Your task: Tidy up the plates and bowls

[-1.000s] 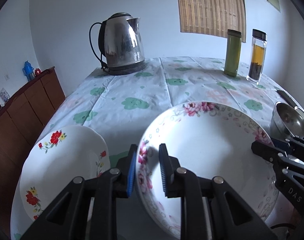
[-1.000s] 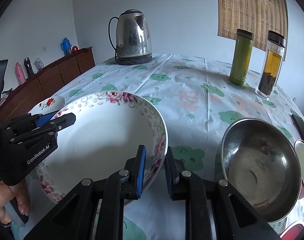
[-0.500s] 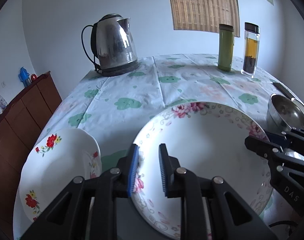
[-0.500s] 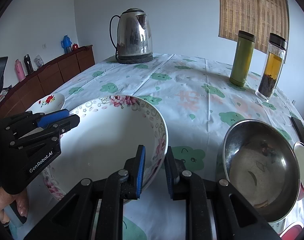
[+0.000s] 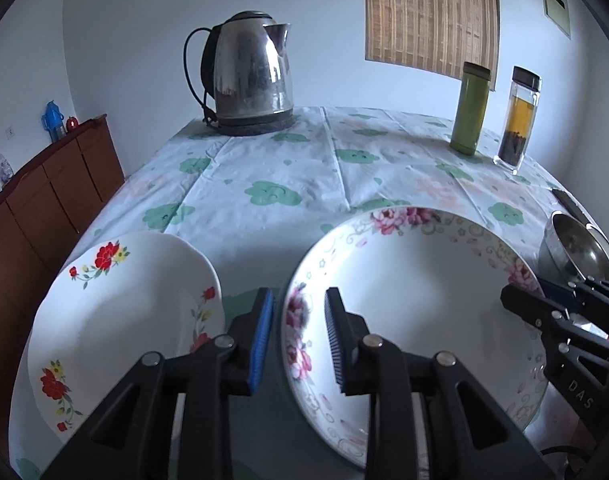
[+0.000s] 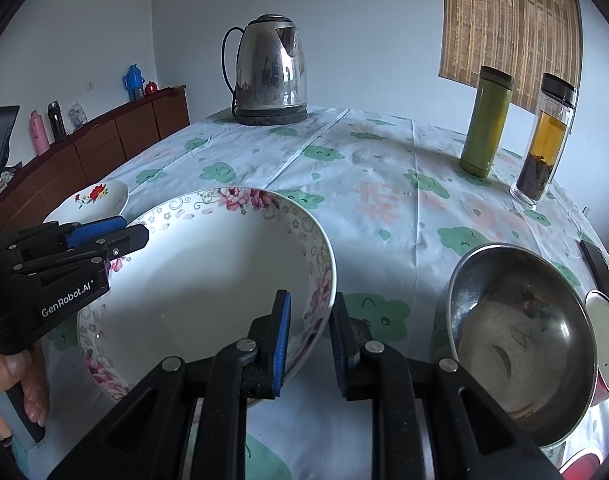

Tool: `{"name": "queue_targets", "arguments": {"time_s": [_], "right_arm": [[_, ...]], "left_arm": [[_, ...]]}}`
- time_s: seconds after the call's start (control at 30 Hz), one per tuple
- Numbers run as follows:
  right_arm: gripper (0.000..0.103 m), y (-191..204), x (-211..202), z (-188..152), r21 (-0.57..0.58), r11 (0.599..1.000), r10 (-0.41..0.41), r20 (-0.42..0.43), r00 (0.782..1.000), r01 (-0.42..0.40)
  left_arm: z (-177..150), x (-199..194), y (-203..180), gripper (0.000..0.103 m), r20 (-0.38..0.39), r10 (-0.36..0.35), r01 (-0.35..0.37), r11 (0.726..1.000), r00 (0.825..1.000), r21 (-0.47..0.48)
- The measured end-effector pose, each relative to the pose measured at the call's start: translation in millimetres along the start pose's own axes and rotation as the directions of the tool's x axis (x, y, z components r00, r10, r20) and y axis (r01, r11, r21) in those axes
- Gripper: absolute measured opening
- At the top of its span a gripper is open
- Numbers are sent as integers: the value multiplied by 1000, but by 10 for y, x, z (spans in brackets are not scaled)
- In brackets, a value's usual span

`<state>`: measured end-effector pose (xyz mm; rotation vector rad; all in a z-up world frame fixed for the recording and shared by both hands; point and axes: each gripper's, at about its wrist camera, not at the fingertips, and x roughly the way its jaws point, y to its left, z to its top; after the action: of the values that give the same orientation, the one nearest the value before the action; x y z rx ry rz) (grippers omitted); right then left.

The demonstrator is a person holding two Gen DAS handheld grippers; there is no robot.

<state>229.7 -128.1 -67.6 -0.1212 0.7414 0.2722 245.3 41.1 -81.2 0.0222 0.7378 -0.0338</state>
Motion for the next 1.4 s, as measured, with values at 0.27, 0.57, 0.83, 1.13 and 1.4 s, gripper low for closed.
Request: {"name": "queue_targets", "arguments": {"time_s": [0.27,0.57,0.83,1.13,1.4], "right_arm": [[22,17,5,11,-20,1000,-15,-10,1000,15],[22,78,-18,16,-60,997,-53,6,999,53],[22,77,-16,17,-65,996,-58,6,998,59],[22,52,-79,12,-42,999,-21,38,999,23],[22,80,-183,5,-56,998,20,98,995,-14]], "left_arm": [[3,16,3,29,-6,-12,12,1000,1000,-10],[2,33,31,29,-17,-27,26,999,1000,-22],[-1,24,57,29,-18,-41,41,999,999,-31],[-9,-19,71,30,-2,-58,58,998,998,-39],[-1,-114,23,48,40,-56,56,998,998,-7]]}}
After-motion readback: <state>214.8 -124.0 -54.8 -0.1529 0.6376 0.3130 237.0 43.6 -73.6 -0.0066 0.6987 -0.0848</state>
